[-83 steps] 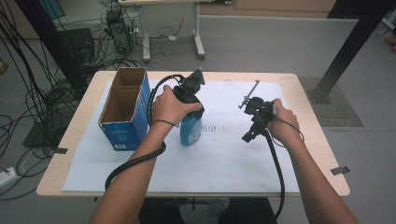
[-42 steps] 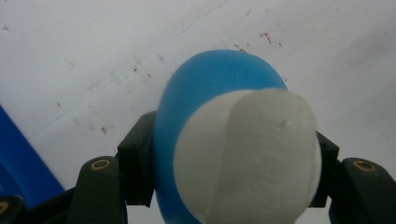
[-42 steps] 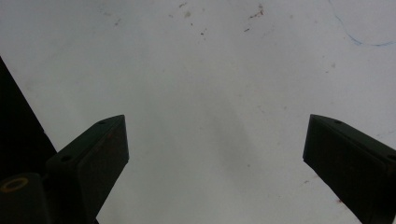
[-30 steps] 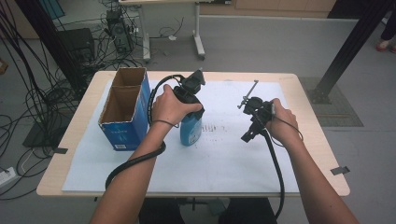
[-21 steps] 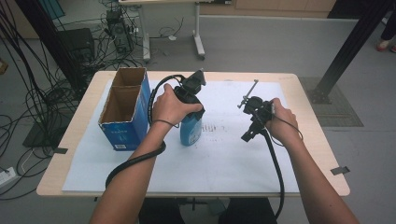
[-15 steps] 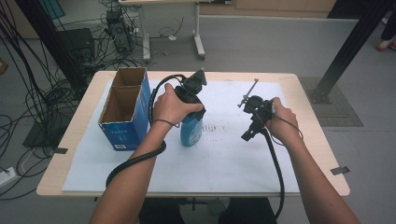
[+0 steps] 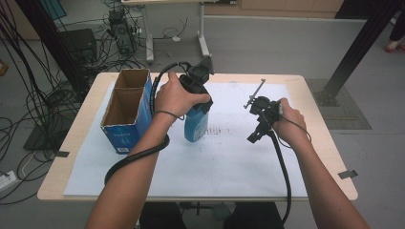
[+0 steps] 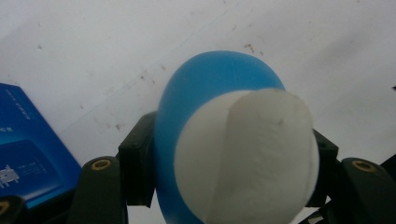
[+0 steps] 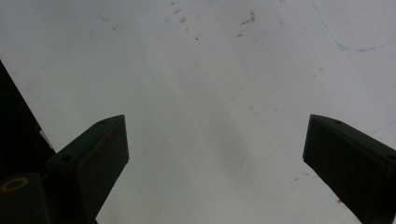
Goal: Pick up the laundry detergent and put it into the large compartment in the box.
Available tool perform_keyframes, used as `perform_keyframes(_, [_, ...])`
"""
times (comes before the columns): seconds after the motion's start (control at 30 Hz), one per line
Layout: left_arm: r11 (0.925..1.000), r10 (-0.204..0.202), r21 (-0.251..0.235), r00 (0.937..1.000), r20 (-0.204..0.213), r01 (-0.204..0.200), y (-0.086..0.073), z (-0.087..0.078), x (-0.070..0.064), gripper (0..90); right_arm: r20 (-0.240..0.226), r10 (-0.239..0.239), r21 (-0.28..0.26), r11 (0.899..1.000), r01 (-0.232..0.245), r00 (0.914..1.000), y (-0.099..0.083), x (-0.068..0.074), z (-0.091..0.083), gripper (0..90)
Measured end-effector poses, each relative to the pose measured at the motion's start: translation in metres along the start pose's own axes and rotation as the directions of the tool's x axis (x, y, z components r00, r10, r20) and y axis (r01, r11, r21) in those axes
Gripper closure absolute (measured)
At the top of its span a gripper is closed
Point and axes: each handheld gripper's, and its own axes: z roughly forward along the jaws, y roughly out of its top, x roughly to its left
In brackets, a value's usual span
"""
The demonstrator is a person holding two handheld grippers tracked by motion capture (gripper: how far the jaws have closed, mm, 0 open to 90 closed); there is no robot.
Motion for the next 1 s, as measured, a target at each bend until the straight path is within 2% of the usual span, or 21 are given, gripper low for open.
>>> perform_keyframes(0.1, [1.0000,0.004,-0.008,1.0000,0.008,-0.004,0.005,-0.017,-0.003,37.5,-0.004,-0.006,0.005,1.000,0.006,1.0000,0.001,0.002,0.001,6.7])
perform_keyframes(0.23, [0.9998,0.014,-0.016,0.9999,-0.003,-0.014,0.011,-0.038,-0.008,37.5,-0.003,-0.016,0.006,1.000,0.016,0.9999,0.000,0.002,0.000,6.7])
perform_keyframes(0.3, [0.9998,0.017,-0.014,0.9998,-0.003,-0.017,0.012,-0.041,-0.008,37.5,-0.006,-0.016,0.004,1.000,0.016,0.9999,-0.001,0.001,-0.001,6.7])
perform_keyframes(0.33, [0.9996,0.013,-0.025,0.9999,-0.003,-0.013,0.015,-0.051,-0.010,37.5,-0.008,-0.009,0.002,1.000,0.009,0.9999,-0.001,0.001,-0.003,6.7])
perform_keyframes(0.4, [0.9996,0.013,-0.025,0.9999,-0.002,-0.013,0.016,-0.054,-0.010,37.5,-0.004,-0.012,0.002,1.000,0.012,0.9999,-0.001,0.000,-0.004,6.6])
perform_keyframes(0.43, [0.9993,0.013,-0.035,0.9999,0.001,-0.013,0.018,-0.063,-0.011,37.5,-0.002,-0.007,-0.002,1.000,0.007,1.0000,-0.001,-0.001,-0.005,6.7])
perform_keyframes(0.47, [0.9993,0.013,-0.035,0.9999,0.001,-0.013,0.018,-0.063,-0.011,37.5,0.001,-0.009,0.001,1.000,0.009,1.0000,-0.001,-0.001,-0.006,6.7])
perform_keyframes(0.53, [0.9988,0.010,-0.049,0.9999,0.011,-0.009,0.021,-0.076,-0.012,37.5,0.005,-0.021,-0.001,1.000,0.021,0.9998,-0.001,-0.002,-0.007,6.7])
perform_keyframes(0.83, [0.9974,0.007,-0.071,0.9999,0.015,-0.006,0.026,-0.105,-0.012,37.5,0.008,-0.033,-0.002,0.999,0.033,0.9994,0.001,-0.002,-0.010,6.5])
perform_keyframes(1.0, [0.9967,0.007,-0.081,0.9999,0.013,-0.006,0.030,-0.122,-0.013,37.5,0.008,-0.020,-0.004,1.000,0.020,0.9998,0.002,-0.002,-0.011,6.5])
